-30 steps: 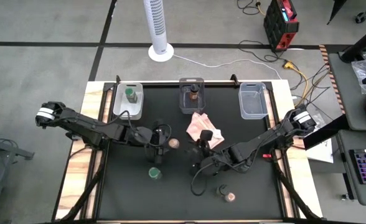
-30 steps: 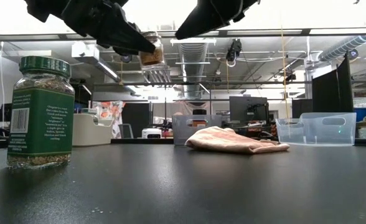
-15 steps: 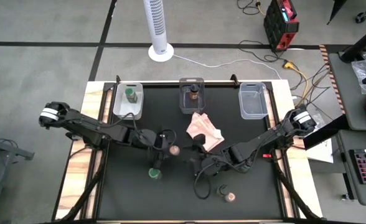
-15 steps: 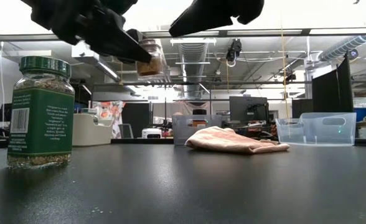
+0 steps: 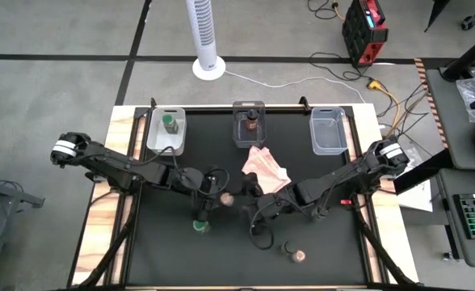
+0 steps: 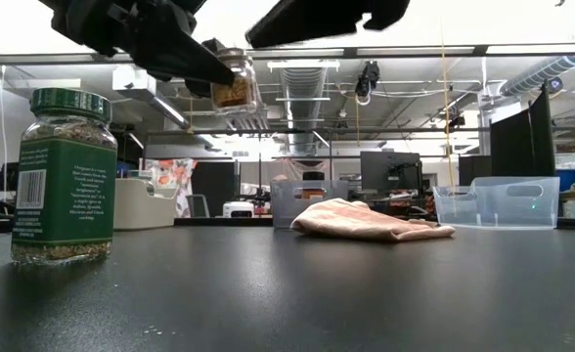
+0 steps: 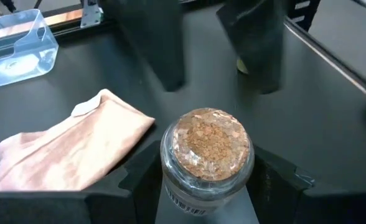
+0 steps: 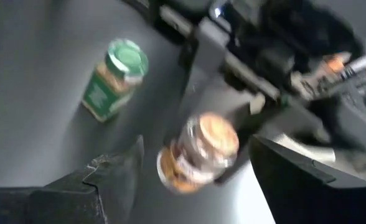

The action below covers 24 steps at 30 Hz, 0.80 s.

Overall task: Sort spices by type
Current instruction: Put the left brown seasoning bottle into the transparent bin

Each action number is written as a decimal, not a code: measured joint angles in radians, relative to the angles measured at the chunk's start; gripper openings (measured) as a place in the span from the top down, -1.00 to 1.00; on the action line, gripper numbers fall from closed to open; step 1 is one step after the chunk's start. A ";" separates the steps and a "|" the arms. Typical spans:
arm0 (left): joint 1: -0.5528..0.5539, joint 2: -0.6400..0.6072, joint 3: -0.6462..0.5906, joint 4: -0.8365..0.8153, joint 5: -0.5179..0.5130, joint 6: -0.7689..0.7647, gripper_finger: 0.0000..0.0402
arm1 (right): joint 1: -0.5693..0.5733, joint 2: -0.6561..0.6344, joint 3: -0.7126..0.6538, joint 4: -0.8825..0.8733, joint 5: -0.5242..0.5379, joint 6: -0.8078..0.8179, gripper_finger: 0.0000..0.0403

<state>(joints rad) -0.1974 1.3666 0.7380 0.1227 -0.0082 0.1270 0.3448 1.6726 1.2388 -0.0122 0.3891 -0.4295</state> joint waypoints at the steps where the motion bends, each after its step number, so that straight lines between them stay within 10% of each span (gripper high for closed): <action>1: 0.000 0.000 0.005 -0.004 0.000 -0.009 0.11 | -0.002 0.000 0.010 -0.001 -0.013 -0.011 -0.39; 24: 0.052 -0.017 0.119 -0.014 0.191 -0.185 0.11 | 0.084 0.011 0.062 -0.030 0.223 -0.254 -0.63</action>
<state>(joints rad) -0.1455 1.3495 0.8570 0.1089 0.1831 -0.0579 0.4286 1.6833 1.3006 -0.0425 0.6123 -0.6832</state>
